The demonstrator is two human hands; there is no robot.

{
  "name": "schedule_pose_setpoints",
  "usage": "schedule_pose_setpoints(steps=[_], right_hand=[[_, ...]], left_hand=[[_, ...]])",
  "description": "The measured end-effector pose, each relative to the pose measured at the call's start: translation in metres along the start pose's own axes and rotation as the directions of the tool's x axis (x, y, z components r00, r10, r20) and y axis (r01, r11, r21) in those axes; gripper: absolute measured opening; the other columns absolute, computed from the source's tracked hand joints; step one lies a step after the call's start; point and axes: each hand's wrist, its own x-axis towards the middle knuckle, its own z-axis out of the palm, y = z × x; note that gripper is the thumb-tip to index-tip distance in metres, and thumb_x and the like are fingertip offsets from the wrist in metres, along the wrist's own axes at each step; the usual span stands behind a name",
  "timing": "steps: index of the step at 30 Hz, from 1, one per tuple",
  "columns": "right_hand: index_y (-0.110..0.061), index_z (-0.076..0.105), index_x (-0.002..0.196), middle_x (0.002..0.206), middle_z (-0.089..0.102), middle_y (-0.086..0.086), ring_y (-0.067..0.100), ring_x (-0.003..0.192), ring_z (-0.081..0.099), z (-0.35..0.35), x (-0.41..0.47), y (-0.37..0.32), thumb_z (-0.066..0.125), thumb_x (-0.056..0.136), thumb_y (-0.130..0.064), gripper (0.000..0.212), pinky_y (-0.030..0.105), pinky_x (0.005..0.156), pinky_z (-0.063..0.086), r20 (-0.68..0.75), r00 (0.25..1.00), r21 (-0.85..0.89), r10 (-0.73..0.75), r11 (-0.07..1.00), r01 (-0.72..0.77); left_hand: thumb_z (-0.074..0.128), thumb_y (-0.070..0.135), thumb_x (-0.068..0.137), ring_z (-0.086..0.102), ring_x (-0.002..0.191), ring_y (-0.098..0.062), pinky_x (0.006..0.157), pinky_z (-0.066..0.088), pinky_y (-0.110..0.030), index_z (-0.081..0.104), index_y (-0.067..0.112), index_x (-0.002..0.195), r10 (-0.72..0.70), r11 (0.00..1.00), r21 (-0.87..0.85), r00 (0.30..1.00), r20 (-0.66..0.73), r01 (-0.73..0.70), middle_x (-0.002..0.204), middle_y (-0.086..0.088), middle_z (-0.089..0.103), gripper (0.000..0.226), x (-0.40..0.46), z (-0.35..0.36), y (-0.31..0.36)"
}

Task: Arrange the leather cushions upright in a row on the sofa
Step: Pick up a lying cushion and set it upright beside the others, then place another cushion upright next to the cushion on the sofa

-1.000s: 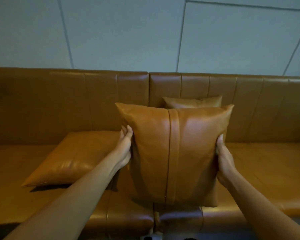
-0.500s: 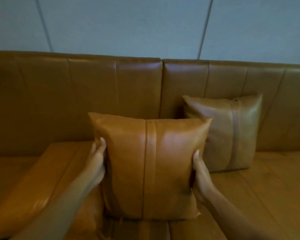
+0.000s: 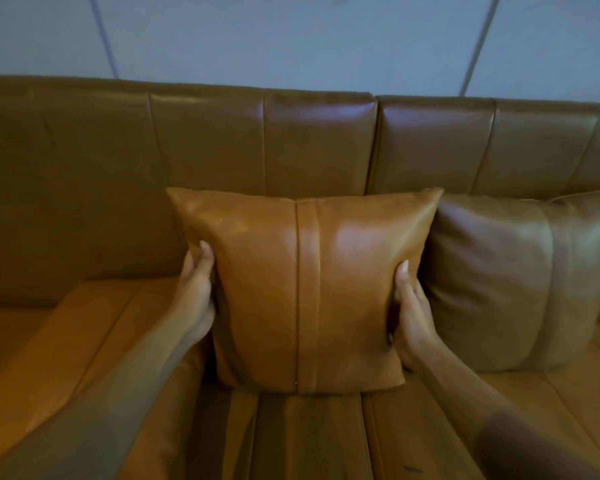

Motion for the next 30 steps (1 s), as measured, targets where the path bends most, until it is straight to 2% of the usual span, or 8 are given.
schedule_pose_setpoints(steps=[5, 9, 12, 17, 21, 24, 27, 30], right_hand=[[-0.033, 0.054, 0.143, 0.135, 0.068, -0.005, 0.019, 0.126, 0.063, -0.025, 0.031, -0.017, 0.059, 0.078, -0.083, 0.082, 0.052, 0.108, 0.047, -0.043, 0.999, -0.013, 0.004, 1.0, -0.005], [-0.027, 0.048, 0.15, 0.138, 0.067, -0.003, 0.019, 0.127, 0.063, -0.032, 0.044, -0.008, 0.061, 0.075, -0.085, 0.096, 0.051, 0.112, 0.045, 0.007, 0.999, -0.048, 0.035, 0.998, -0.035], [-0.028, 0.042, 0.153, 0.143, 0.062, -0.005, 0.017, 0.129, 0.059, -0.03, 0.046, 0.002, 0.058, 0.074, -0.088, 0.101, 0.049, 0.113, 0.044, 0.002, 0.999, -0.082, 0.037, 0.996, -0.037], [-0.028, 0.04, 0.155, 0.146, 0.058, -0.005, 0.02, 0.133, 0.054, -0.019, 0.039, 0.003, 0.05, 0.072, -0.093, 0.106, 0.048, 0.115, 0.04, -0.13, 0.991, -0.146, 0.046, 0.987, -0.064], [-0.03, 0.023, 0.163, 0.164, 0.037, 0.004, 0.03, 0.148, 0.036, -0.006, 0.01, 0.023, 0.036, 0.094, -0.075, 0.083, 0.048, 0.12, 0.029, -0.346, 0.937, -0.212, 0.038, 0.97, -0.118], [-0.032, 0.015, 0.164, 0.169, 0.024, 0.012, 0.04, 0.151, 0.028, 0.012, -0.021, 0.046, 0.029, 0.095, -0.075, 0.082, 0.059, 0.12, 0.023, -0.465, 0.883, -0.292, 0.067, 0.929, -0.225], [-0.028, 0.011, 0.165, 0.17, 0.016, 0.018, 0.042, 0.152, 0.021, 0.042, -0.056, 0.067, 0.029, 0.102, -0.064, 0.075, 0.06, 0.118, 0.019, -0.535, 0.84, -0.331, 0.088, 0.894, -0.304], [-0.026, 0.008, 0.165, 0.17, 0.012, 0.019, 0.043, 0.152, 0.021, 0.079, -0.084, 0.089, 0.03, 0.102, -0.064, 0.077, 0.062, 0.118, 0.021, -0.566, 0.799, -0.283, 0.202, 0.863, -0.419]], left_hand=[[0.046, 0.058, 0.096, 0.054, 0.127, -0.02, 0.111, 0.041, -0.049, 0.028, 0.035, 0.157, -0.038, 0.997, 0.071, 0.995, 0.089, 0.032, 0.146, 0.004, 0.053, 0.068, 0.02, 0.038, -0.001], [0.031, 0.066, 0.097, 0.03, 0.149, -0.027, 0.118, 0.027, -0.052, 0.006, 0.039, 0.16, -0.156, 0.957, 0.256, 0.986, 0.065, 0.134, 0.163, 0.003, 0.03, 0.073, 0.023, 0.039, -0.014], [0.025, 0.068, 0.097, 0.02, 0.153, -0.027, 0.119, 0.022, -0.053, -0.006, 0.041, 0.159, -0.205, 0.934, 0.312, 0.977, 0.064, 0.176, 0.169, 0.003, 0.018, 0.075, 0.028, 0.031, -0.022], [0.023, 0.074, 0.094, 0.021, 0.153, -0.029, 0.121, 0.021, -0.056, -0.002, 0.04, 0.16, -0.221, 0.877, 0.447, 0.974, 0.056, 0.173, 0.169, 0.003, 0.017, 0.079, 0.028, 0.021, -0.024], [0.021, 0.073, 0.096, 0.02, 0.153, -0.031, 0.12, 0.02, -0.056, 0.005, 0.035, 0.162, -0.237, 0.772, 0.601, 0.971, -0.031, 0.208, 0.17, 0.001, 0.017, 0.078, 0.022, -0.003, -0.025], [0.022, 0.072, 0.096, 0.015, 0.155, -0.029, 0.121, 0.02, -0.054, 0.005, 0.031, 0.163, -0.233, 0.702, 0.683, 0.971, -0.047, 0.201, 0.171, 0.003, 0.01, 0.079, 0.014, -0.041, -0.024], [0.022, 0.071, 0.096, 0.009, 0.156, -0.028, 0.122, 0.017, -0.052, 0.002, 0.031, 0.162, -0.266, 0.615, 0.768, 0.964, -0.014, 0.181, 0.172, 0.004, 0.002, 0.08, 0.005, -0.088, -0.019], [0.022, 0.081, 0.089, 0.005, 0.157, -0.03, 0.123, 0.012, -0.058, 0.002, 0.038, 0.161, -0.308, 0.522, 0.832, 0.951, -0.025, 0.191, 0.172, 0.003, 0.0, 0.086, -0.006, -0.136, -0.012]])
